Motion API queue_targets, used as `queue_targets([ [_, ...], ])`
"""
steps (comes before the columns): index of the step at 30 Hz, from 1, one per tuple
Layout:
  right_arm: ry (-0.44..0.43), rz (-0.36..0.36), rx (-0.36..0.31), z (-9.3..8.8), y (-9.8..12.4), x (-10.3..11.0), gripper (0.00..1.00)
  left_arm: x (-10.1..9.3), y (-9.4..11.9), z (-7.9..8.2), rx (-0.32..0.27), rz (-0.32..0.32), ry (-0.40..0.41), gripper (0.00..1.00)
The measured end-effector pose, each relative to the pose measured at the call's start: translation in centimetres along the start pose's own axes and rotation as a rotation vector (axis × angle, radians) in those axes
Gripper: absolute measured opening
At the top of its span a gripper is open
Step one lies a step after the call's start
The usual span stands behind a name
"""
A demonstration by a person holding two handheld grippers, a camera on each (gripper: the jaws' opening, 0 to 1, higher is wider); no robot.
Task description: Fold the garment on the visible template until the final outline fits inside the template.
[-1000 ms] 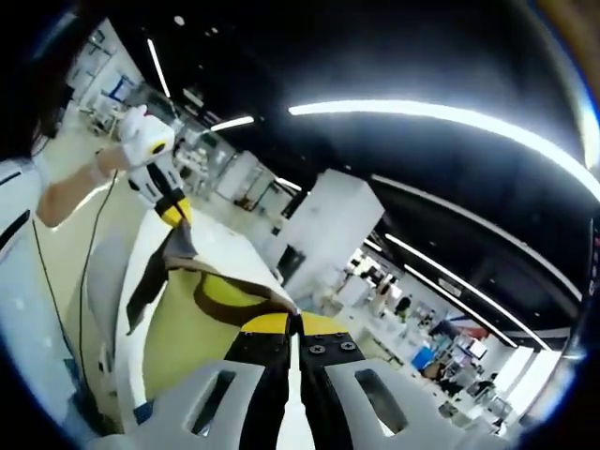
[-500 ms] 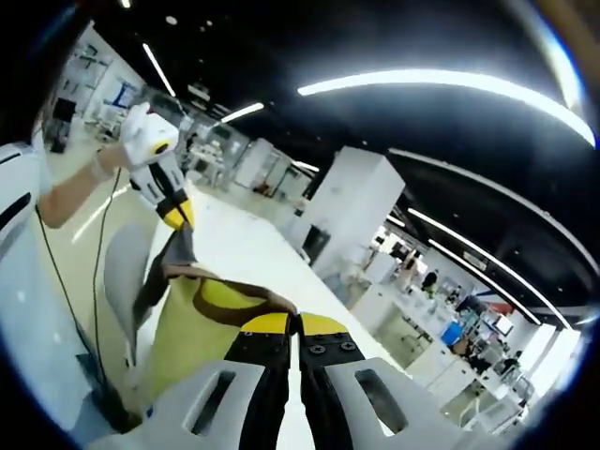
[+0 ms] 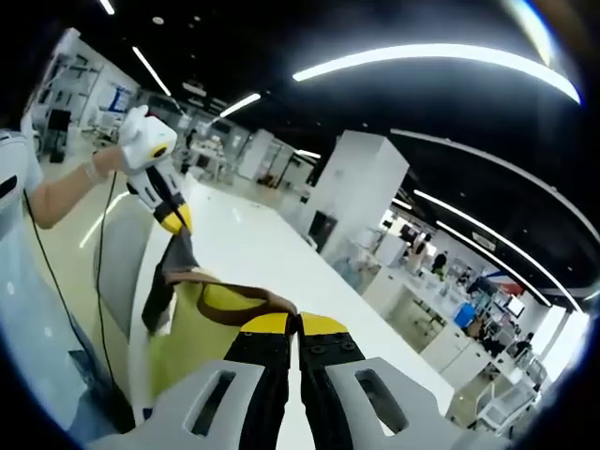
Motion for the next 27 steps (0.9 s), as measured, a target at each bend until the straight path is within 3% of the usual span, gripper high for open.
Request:
queue_targets([
  [8, -0.056, 0.01, 0.039, -3.2, -2.3, -1.9, 0.02, 0.6, -3.5, -0.8, 0.039, -0.028, 0.033, 0.0],
  [10, -0.07, 0.013, 0.049, -3.8, -2.7, -2.0, 0.02, 0.7, -4.4, -1.2, 0.075, -0.024, 0.015, 0.0],
  [16, -0.094, 0.0, 0.077, -5.9, -4.0, -2.7, 0.02, 0.8, -6.6, -1.3, 0.077, -0.053, 0.032, 0.0],
  [27, -0.152, -0.007, 0.139, -10.6, -6.9, -4.2, 0.02, 1.0, -11.0, -2.7, 0.11, -0.092, 0.089, 0.0],
])
Point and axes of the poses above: the point that each gripper's makers call its tool centre point, and the gripper's own axes: y roughly backward along the fingers, x roughly to its left, z roughly out of its top, the point moved 4 cm from there along y, roughly backward along the fingers, and after that the axes turned 4 degrees about z, right-handed, at the moved point
